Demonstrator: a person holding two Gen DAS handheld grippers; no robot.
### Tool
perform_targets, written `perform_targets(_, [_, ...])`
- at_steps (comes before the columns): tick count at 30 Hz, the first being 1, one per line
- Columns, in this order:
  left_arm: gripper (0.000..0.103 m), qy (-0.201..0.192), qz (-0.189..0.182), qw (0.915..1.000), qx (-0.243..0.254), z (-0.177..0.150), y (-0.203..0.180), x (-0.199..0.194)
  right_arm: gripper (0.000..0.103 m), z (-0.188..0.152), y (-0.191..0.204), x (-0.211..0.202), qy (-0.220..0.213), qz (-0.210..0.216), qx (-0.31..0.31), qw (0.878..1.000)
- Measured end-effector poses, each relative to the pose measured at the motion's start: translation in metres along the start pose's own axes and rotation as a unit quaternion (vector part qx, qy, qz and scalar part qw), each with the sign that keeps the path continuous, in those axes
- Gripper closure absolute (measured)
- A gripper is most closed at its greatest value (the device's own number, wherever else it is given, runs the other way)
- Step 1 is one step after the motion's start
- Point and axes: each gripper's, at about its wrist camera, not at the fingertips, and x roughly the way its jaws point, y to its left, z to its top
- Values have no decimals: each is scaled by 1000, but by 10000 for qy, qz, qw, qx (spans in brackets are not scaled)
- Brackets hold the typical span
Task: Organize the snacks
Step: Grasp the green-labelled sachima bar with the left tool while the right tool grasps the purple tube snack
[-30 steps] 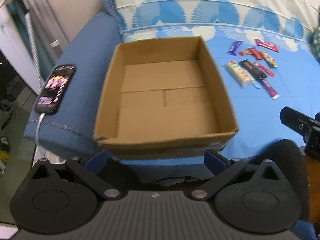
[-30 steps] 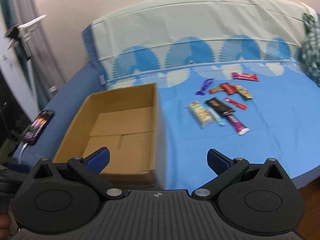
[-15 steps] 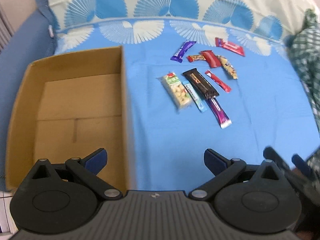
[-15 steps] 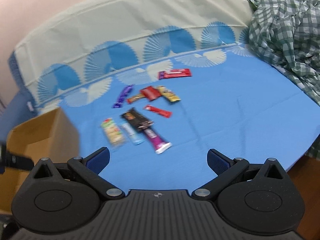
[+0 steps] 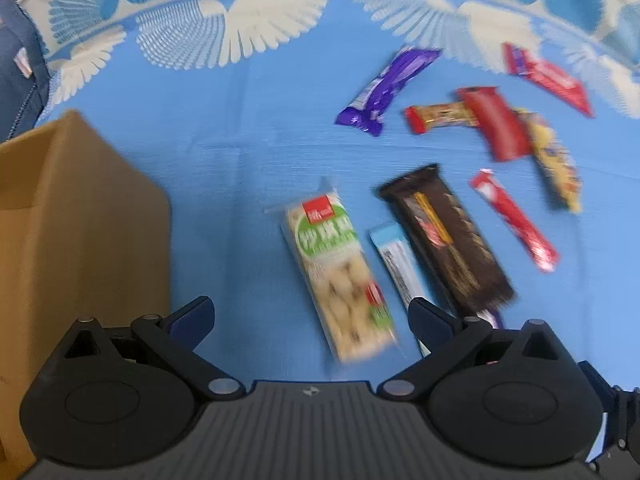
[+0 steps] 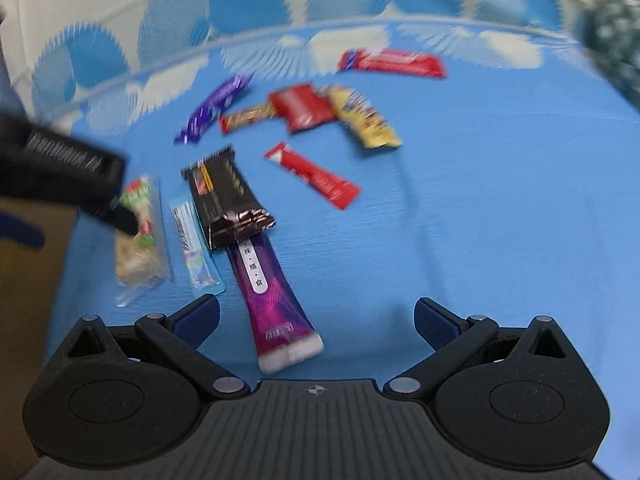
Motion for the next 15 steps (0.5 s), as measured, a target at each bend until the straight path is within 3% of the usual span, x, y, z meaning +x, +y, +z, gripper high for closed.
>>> perform_targets(4, [0,271,192,9994,-42,8,7,36,0,2,14,26,-320,-277,-716,9965])
perform_targets(8, [0,288,-352,9978,-492,3,32,49,0,4,8,33,-581,-136,-714,9957])
perform_targets(15, [1,223,-327,9985,-370,3,32,48,1,3,8,34,-713,-131,-788,9943])
